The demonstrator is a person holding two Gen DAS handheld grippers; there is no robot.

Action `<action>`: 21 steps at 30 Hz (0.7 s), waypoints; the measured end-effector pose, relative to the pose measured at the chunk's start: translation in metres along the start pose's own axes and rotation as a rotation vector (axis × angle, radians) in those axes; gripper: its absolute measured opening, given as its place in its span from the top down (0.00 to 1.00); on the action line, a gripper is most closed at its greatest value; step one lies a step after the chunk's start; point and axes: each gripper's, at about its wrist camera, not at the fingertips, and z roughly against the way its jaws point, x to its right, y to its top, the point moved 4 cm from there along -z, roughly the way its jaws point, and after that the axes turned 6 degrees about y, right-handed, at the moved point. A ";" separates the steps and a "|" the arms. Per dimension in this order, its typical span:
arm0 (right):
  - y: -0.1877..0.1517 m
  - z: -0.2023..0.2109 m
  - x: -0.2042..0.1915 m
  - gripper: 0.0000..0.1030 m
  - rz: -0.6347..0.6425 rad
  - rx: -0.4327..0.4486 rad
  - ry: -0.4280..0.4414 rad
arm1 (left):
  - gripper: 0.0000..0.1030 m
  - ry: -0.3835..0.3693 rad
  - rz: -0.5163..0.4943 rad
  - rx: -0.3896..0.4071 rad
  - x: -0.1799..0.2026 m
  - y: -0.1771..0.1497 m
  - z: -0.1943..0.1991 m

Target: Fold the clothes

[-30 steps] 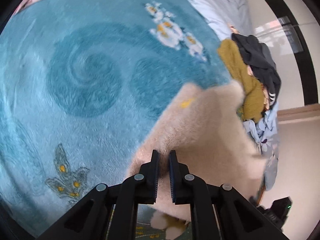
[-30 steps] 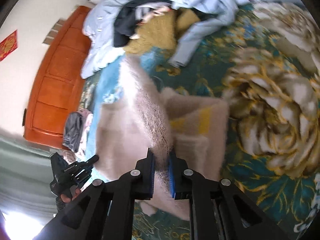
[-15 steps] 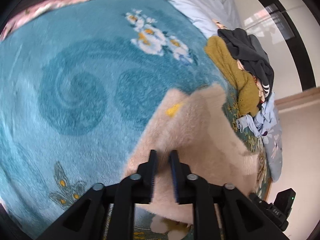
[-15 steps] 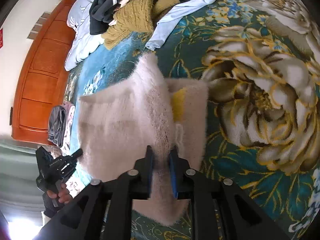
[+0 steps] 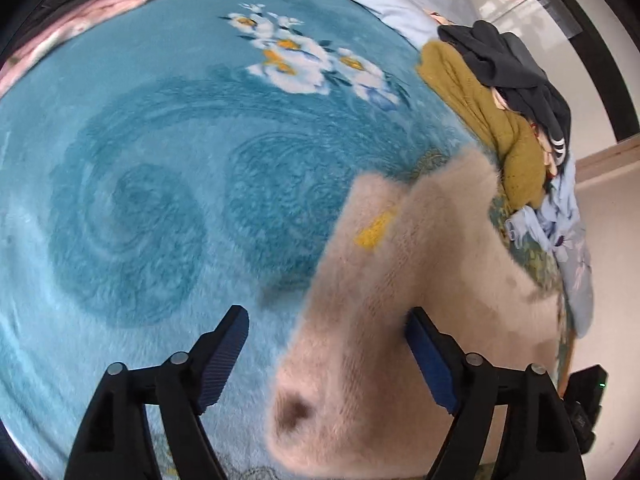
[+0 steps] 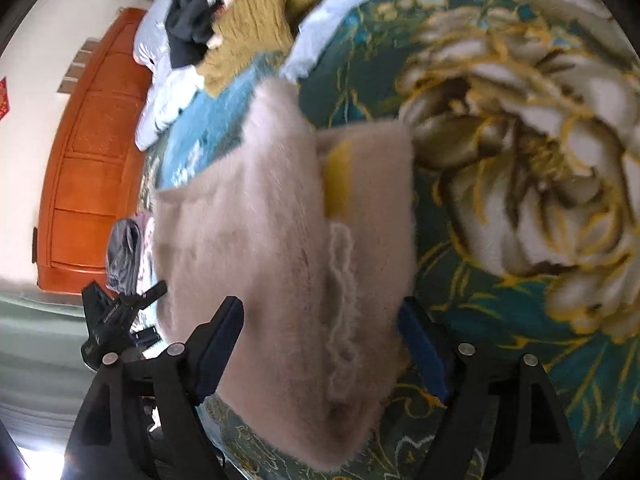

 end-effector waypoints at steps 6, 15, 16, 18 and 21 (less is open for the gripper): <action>0.001 -0.008 0.002 0.19 -0.021 0.016 0.024 | 0.16 -0.126 0.001 -0.043 0.000 0.003 -0.015; 0.007 -0.015 0.001 0.18 -0.050 0.054 0.041 | 0.11 -0.240 0.071 -0.054 -0.006 0.012 -0.019; 0.008 -0.016 0.002 0.18 -0.062 0.054 0.024 | 0.11 -0.245 0.088 -0.053 -0.008 0.012 -0.018; 0.010 -0.017 0.001 0.19 -0.088 0.054 -0.004 | 0.17 -0.212 0.086 -0.052 -0.006 0.009 -0.014; 0.012 -0.019 -0.002 0.23 -0.108 0.059 -0.051 | 0.48 -0.214 0.073 -0.044 0.000 0.007 -0.008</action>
